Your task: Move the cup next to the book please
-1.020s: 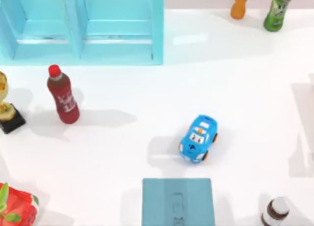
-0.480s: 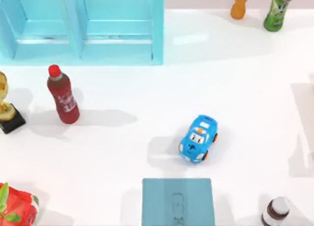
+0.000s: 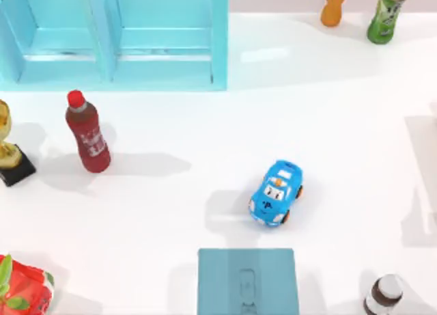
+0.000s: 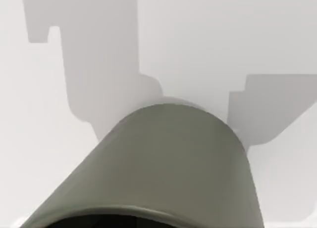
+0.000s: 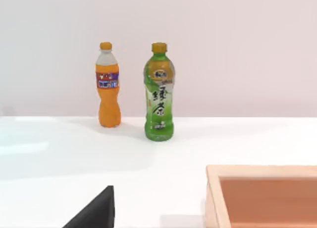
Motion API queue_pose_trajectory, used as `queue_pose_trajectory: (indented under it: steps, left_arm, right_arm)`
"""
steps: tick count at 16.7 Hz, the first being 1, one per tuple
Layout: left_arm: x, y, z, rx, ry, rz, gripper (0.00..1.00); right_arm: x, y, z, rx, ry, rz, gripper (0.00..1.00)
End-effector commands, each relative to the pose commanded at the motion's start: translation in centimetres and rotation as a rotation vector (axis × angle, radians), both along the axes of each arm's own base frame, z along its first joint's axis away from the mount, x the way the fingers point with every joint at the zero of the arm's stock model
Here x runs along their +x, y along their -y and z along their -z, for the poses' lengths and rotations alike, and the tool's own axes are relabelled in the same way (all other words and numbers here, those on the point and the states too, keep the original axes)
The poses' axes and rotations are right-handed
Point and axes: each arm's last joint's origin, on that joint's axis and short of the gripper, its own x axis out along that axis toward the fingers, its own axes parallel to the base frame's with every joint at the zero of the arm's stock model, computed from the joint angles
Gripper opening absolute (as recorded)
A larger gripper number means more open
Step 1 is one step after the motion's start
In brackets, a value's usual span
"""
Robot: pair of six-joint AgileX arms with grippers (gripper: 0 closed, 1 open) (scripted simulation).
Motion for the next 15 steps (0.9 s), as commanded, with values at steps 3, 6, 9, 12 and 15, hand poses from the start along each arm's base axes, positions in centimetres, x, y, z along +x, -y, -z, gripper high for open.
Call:
queue_pose_trajectory:
  steps: [3, 6, 9, 12, 15]
  left_arm:
    - [0.00, 0.00, 0.00, 0.000, 0.000, 0.000, 0.47]
    - [0.00, 0.00, 0.00, 0.000, 0.000, 0.000, 0.25]
    - [0.00, 0.00, 0.00, 0.000, 0.000, 0.000, 0.02]
    - [0.00, 0.00, 0.00, 0.000, 0.000, 0.000, 0.00]
    - [0.00, 0.00, 0.00, 0.000, 0.000, 0.000, 0.00]
  right_arm:
    - [0.00, 0.00, 0.00, 0.000, 0.000, 0.000, 1.00]
    - [0.00, 0.00, 0.00, 0.000, 0.000, 0.000, 1.00]
    - [0.00, 0.00, 0.00, 0.000, 0.000, 0.000, 1.00]
    - [0.00, 0.00, 0.00, 0.000, 0.000, 0.000, 1.00]
    - [0.00, 0.00, 0.00, 0.000, 0.000, 0.000, 1.00]
